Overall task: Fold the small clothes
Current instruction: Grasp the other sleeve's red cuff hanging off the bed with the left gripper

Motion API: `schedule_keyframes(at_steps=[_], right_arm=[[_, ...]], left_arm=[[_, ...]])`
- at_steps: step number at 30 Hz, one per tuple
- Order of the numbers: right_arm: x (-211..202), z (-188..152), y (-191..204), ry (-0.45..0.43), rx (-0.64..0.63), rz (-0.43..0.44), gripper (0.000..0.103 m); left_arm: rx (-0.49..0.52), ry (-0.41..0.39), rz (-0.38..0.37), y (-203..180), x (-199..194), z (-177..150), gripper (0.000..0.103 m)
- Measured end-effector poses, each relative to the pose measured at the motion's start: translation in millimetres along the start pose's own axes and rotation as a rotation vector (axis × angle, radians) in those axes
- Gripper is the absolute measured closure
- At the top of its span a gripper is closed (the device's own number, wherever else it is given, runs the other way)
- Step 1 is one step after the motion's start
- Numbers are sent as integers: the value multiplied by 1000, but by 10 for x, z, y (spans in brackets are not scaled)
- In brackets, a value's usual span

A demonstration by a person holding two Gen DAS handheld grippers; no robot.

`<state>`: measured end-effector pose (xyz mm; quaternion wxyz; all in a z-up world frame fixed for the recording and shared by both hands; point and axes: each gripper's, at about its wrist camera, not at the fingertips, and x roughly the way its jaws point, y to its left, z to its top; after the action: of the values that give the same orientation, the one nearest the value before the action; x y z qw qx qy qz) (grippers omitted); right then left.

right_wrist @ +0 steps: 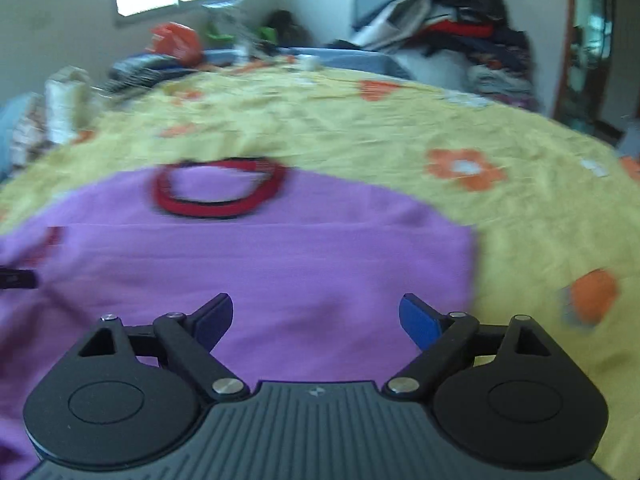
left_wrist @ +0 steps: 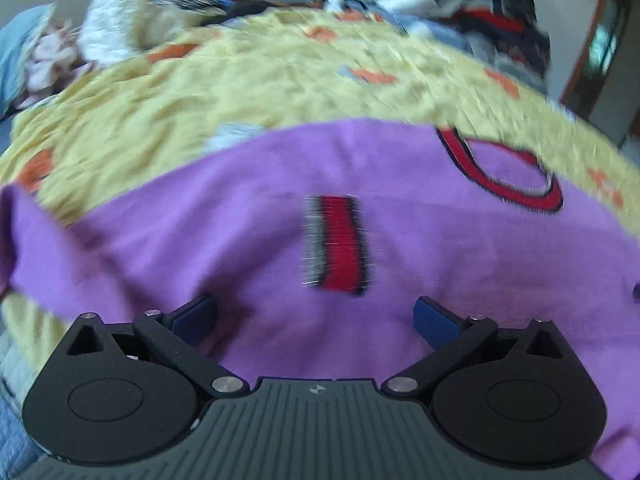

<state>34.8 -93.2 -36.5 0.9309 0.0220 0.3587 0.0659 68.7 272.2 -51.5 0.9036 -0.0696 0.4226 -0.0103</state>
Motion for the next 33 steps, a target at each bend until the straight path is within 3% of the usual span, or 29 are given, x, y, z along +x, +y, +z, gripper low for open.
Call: schedule_keyframes(at_steps=[3,5,6,8,10,14,17,20,24,31,33], right_arm=[[18,-123,243,21,21,55,11],[49,-187,368,34,35,73,11],[45,-217,416,31,45,79,11],[15,-256,485,20,54,94,11],[15,-274,500,17,71,107,7],[25,-331,503,10,91,137,6],[-6,-369,518,-13,87,163,6],[-14,-383,548,-9,74,162,6],[9,-398,523,-3,90,159,6],[15,-419,522,-19,92,166,6],[7,-427,521,-29,94,171,6]], left_arm=[[-15,0,112,388,-82,-43,0],[-53,38,133,747,-86,-66,0],[-91,53,155,935,-139,-77,0],[-172,3,187,1307,-375,-128,0],[-312,-43,195,1722,-639,-212,0],[-722,-122,-2,2574,-946,-479,0],[-887,-153,-125,2912,-934,-612,0],[-986,-197,-237,3054,-865,-696,0],[-1067,-228,-322,3143,-720,-741,0],[-1238,-374,-329,3259,-615,-826,0],[-1264,-374,-333,3279,-611,-826,0]])
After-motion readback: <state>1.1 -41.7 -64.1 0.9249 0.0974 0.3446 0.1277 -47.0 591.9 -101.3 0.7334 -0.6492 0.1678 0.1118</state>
